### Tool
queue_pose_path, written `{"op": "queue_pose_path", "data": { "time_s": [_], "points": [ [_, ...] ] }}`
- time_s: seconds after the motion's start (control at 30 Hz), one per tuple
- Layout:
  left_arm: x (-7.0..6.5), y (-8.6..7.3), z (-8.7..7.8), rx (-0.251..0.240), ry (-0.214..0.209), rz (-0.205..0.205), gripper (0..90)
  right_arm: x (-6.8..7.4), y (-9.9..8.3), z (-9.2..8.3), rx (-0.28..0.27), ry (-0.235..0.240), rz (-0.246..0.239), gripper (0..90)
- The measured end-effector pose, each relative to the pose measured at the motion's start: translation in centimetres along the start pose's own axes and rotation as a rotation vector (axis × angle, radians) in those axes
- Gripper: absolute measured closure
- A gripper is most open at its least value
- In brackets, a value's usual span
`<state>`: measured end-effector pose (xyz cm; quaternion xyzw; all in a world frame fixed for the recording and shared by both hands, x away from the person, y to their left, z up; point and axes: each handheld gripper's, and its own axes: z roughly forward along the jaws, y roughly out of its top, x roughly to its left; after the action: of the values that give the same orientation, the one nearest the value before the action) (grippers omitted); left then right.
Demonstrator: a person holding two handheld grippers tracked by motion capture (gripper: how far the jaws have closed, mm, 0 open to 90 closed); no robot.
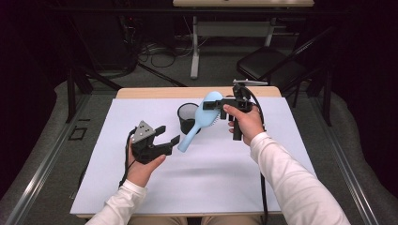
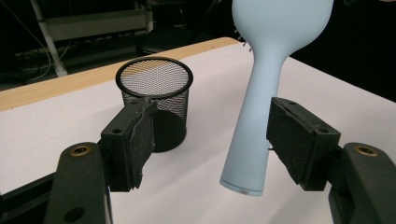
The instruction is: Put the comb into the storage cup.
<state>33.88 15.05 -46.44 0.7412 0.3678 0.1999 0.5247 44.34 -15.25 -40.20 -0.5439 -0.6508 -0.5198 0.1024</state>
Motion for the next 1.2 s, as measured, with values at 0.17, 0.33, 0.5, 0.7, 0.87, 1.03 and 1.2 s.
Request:
{"op": "queue_pose_path", "data": {
  "time_s": [0.17, 0.33, 0.5, 0.7, 0.87, 1.03, 1.2],
  "points": [
    [0.2, -0.2, -0.1, 0.010, 0.005, -0.013, 27.8, 0.1, 0.1, 0.0, 0.000, -0.004, -0.003, 47.9],
    [0.3, -0.2, -0.2, -0.002, 0.001, -0.016, 25.7, 0.2, 0.2, -0.1, 0.001, -0.009, -0.010, 47.8],
    [0.4, -0.3, -0.4, -0.009, -0.005, -0.019, 24.5, 0.3, 0.5, -0.2, -0.004, -0.016, -0.012, 47.9],
    [0.7, -0.7, -0.4, 0.001, -0.015, -0.051, 17.8, 0.6, 0.8, -0.2, -0.006, -0.023, -0.021, 47.8],
    [1.0, -0.9, -0.4, -0.003, -0.025, -0.063, 15.4, 0.8, 1.1, -0.1, 0.002, -0.031, -0.029, 47.8],
    [1.3, -0.8, -0.5, -0.011, -0.058, -0.088, 5.5, 1.0, 1.6, -0.1, -0.005, -0.035, -0.033, 47.8],
    [1.2, -0.9, -0.4, -0.012, -0.062, -0.088, 0.6, 1.1, 1.9, -0.4, -0.006, -0.042, -0.043, 47.8]
  ]
}}
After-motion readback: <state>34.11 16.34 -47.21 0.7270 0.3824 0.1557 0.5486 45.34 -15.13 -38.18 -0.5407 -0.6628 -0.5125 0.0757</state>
